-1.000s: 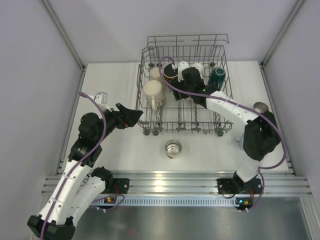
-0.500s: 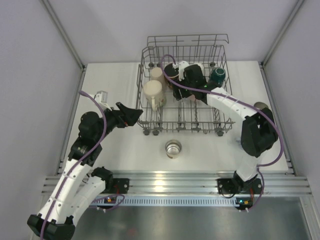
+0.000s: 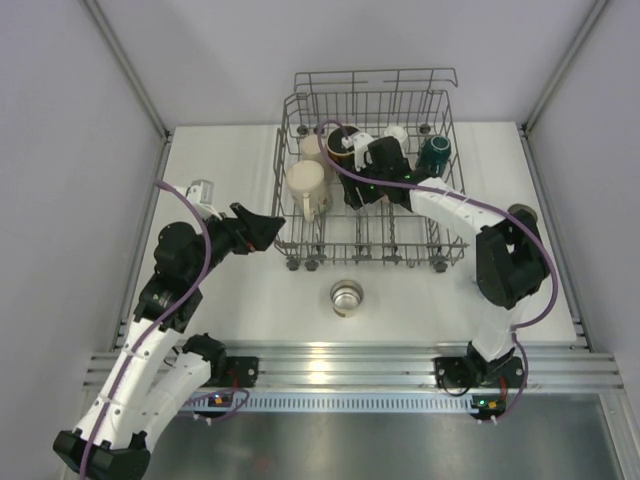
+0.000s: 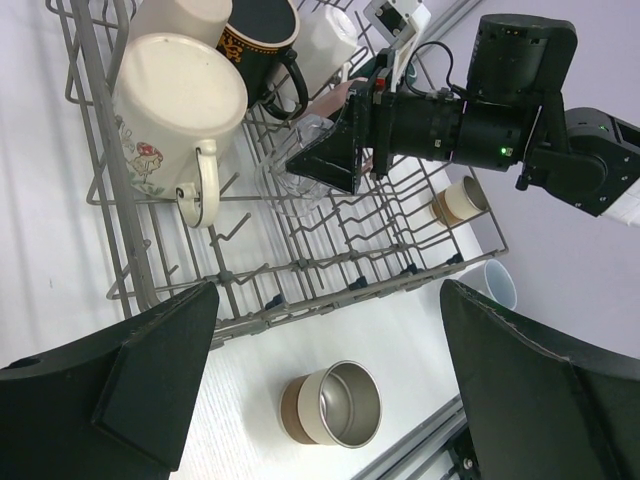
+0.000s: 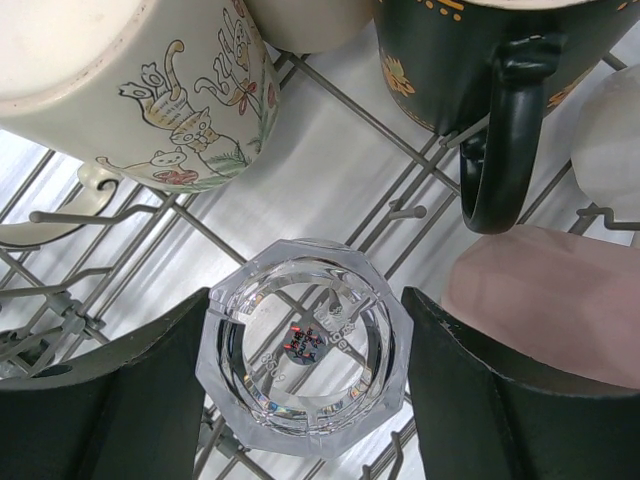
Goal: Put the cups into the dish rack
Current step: Place the cup upside down on the dish rack
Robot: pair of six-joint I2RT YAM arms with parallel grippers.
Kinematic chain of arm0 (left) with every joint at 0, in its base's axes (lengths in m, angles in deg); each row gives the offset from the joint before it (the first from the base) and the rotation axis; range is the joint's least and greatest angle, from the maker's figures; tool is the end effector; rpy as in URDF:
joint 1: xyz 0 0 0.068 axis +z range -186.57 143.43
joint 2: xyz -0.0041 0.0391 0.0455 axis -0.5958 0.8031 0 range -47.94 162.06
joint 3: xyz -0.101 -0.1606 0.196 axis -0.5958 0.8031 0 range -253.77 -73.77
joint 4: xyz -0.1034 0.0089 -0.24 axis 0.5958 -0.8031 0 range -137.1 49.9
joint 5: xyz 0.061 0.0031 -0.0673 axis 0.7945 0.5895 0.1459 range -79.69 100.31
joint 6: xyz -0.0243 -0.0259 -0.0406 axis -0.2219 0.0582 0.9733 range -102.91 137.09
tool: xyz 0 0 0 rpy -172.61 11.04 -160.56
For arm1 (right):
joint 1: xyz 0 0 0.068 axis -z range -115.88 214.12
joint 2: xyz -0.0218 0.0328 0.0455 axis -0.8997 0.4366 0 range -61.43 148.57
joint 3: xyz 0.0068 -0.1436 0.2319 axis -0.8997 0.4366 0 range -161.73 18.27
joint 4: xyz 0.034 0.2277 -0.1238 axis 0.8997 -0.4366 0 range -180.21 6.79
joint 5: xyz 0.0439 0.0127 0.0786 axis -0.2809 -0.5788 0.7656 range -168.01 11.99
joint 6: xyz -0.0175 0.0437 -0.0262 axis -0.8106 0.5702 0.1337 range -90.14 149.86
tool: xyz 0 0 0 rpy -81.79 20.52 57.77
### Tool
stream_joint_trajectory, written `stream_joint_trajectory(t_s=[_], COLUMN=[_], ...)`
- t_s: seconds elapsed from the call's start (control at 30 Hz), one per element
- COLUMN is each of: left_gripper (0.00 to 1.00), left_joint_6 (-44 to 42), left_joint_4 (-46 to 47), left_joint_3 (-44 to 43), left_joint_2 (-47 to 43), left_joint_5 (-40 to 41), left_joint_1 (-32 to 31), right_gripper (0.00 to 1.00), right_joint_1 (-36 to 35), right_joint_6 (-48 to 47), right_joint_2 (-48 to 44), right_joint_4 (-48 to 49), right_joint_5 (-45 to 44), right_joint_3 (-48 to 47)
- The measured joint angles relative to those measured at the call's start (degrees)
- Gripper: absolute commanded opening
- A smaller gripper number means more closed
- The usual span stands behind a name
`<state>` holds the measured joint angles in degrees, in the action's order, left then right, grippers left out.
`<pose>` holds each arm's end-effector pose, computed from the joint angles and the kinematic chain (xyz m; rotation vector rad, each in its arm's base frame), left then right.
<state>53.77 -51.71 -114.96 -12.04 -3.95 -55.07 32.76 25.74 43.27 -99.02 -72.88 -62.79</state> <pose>0.1419 -0.0567 0.3387 -0.0833 1.7635 -0.9219 0.3570 0.2213 0.2561 -0.7406 2.1570 0.3525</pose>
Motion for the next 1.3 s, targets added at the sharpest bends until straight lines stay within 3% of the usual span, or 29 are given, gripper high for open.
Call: stream_joint_trajectory(t_s=[0.17, 0.6, 0.87, 1.07, 1.3], left_gripper=[0.98, 0.98, 0.98, 0.98, 0.97], left_joint_6=[0.0, 0.2, 0.3, 1.1, 0.9], left_joint_4=[0.0, -0.1, -0.1, -0.8, -2.3], left_joint_3=[0.0, 0.0, 0.0, 0.0, -0.1], left_joint_2=[0.3, 0.0, -1.3, -1.6, -2.0], left_joint_5=[0.0, -1.3, -1.8, -2.8, -4.2], left_joint_1=[0.0, 0.0, 0.0, 0.0, 0.0], right_gripper=[0.66, 0.86, 0.87, 0.87, 0.87], right_joint_1=[0.1, 1.2, 1.9, 4.9, 16.8], right_joint_6=[0.2, 0.9, 3.4, 8.5, 17.5], right_joint_2=[0.0, -1.7, -6.4, -16.2, -30.9], right_joint_4=[0.0, 0.3, -1.1, -3.2, -3.5], right_joint_5=[0.0, -2.8, -4.1, -4.7, -6.9], right_joint_3=[0.1, 0.1, 0.1, 0.6, 7.8])
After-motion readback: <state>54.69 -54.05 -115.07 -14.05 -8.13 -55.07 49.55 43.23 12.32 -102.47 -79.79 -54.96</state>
